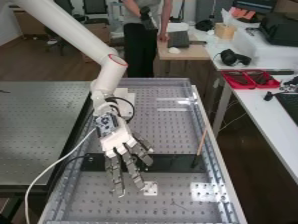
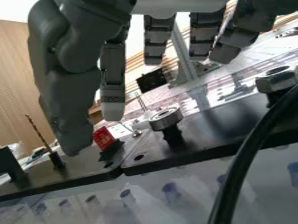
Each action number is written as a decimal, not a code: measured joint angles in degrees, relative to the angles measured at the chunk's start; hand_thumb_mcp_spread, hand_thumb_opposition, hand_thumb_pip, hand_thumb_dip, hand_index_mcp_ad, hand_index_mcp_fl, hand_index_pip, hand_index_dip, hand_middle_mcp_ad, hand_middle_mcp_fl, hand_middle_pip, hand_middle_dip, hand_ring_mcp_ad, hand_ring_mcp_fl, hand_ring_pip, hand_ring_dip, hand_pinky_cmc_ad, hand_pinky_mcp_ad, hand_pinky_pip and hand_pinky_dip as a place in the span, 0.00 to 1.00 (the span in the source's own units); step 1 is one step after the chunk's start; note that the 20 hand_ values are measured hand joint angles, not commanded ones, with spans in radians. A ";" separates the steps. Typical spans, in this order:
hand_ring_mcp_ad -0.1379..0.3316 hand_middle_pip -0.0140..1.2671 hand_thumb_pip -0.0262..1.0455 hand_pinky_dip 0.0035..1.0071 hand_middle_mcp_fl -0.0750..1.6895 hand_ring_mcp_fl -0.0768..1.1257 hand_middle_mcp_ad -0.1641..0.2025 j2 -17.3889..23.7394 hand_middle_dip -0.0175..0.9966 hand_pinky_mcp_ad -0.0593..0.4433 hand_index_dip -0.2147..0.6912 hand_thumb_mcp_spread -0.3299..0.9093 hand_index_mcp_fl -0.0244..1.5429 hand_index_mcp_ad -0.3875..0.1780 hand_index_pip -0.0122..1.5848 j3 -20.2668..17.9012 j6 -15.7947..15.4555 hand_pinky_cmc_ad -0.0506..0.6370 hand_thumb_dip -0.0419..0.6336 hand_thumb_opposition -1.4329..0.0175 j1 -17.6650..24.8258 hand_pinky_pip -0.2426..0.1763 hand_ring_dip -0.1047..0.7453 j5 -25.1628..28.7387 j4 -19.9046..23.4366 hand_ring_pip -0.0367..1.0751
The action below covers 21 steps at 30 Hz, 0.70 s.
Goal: Grab the pcb board and place it in the clear container
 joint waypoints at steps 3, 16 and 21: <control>0.68 0.11 0.34 0.17 0.04 0.07 0.40 -0.05 0.15 0.39 0.65 0.74 0.10 0.21 0.83 -0.08 1.48 0.50 0.37 0.46 -0.06 0.40 0.14 -0.21 -0.25 0.11; 0.68 0.11 0.34 0.17 0.04 0.07 0.40 0.86 0.15 0.38 0.64 0.73 0.10 0.21 0.83 -1.29 -4.46 0.49 0.37 0.46 -1.08 0.40 0.14 -1.75 5.21 0.11; 0.68 0.11 0.34 0.17 0.04 0.07 0.40 0.86 0.15 0.38 0.64 0.74 0.10 0.21 0.83 -1.16 -4.88 0.49 0.37 0.46 -1.36 0.40 0.14 -2.26 5.30 0.11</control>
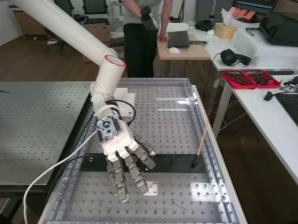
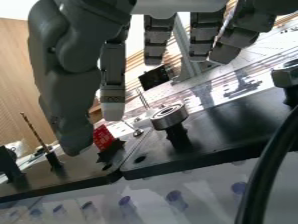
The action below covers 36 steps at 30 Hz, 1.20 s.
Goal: Grab the pcb board and place it in the clear container
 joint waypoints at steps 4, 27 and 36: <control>0.68 0.11 0.34 0.17 0.04 0.07 0.40 0.05 0.15 0.38 0.62 0.74 0.12 0.21 0.83 -0.05 -1.06 0.49 0.36 0.46 -0.20 0.40 0.14 -0.43 0.50 0.11; 0.68 0.11 0.34 0.17 0.04 0.07 0.40 0.37 0.15 0.39 0.61 0.75 0.21 0.22 0.80 -0.28 -2.44 0.49 0.39 0.45 -0.47 0.40 0.14 -2.00 0.60 0.11; 0.68 0.11 0.34 0.17 0.04 0.07 0.39 1.04 0.15 0.39 0.61 0.75 0.21 0.22 0.79 -0.83 -5.10 0.49 0.39 0.45 -0.71 0.40 0.14 -2.40 2.94 0.11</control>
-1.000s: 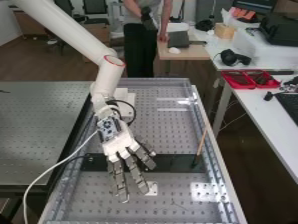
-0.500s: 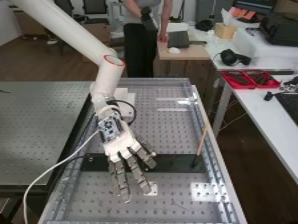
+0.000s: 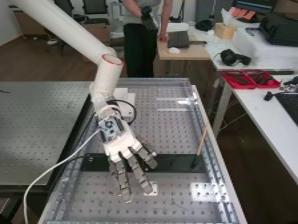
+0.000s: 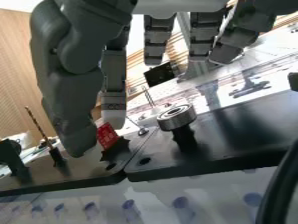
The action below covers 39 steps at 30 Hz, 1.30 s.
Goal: Grab the pcb board and place it in the clear container
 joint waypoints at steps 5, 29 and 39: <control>0.68 0.11 0.34 0.17 0.04 0.07 0.39 0.33 0.15 0.39 0.61 0.75 0.21 0.22 0.78 -0.22 -1.72 0.49 0.39 0.45 -0.10 0.40 0.14 -0.28 0.83 0.11; 0.68 0.11 0.34 0.17 0.04 0.07 0.39 1.33 0.15 0.39 0.61 0.75 0.21 0.22 0.76 -0.97 -8.06 0.49 0.42 0.45 0.34 0.40 0.14 -0.34 2.66 0.11; 0.68 0.11 0.34 0.17 0.04 0.07 0.40 1.32 0.15 0.39 0.61 0.75 0.23 0.22 0.76 -1.14 -9.03 0.49 0.41 0.45 0.42 0.40 0.14 -0.43 3.09 0.11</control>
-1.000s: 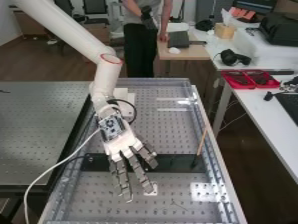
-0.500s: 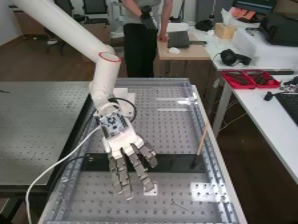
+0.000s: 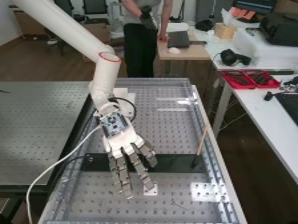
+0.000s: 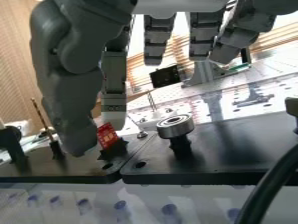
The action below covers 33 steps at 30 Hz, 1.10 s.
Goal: Grab the pcb board and place it in the clear container
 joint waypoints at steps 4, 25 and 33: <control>0.68 0.11 0.34 0.17 0.04 0.07 0.40 -0.01 0.15 0.39 0.61 0.75 0.23 0.22 0.76 0.04 -0.28 0.49 0.41 0.45 -0.06 0.40 0.14 -0.08 0.17 0.11; 0.68 0.11 0.36 0.17 0.07 0.07 0.39 0.34 0.15 0.39 0.60 0.77 0.30 0.23 0.81 -0.57 -3.03 0.49 0.41 0.42 -0.17 0.40 0.15 0.14 3.18 0.11; 0.68 0.11 0.36 0.17 0.07 0.08 0.39 -0.02 0.15 0.38 0.61 0.77 0.29 0.23 0.81 -0.29 -2.07 0.49 0.42 0.42 -0.32 0.40 0.15 0.05 2.78 0.12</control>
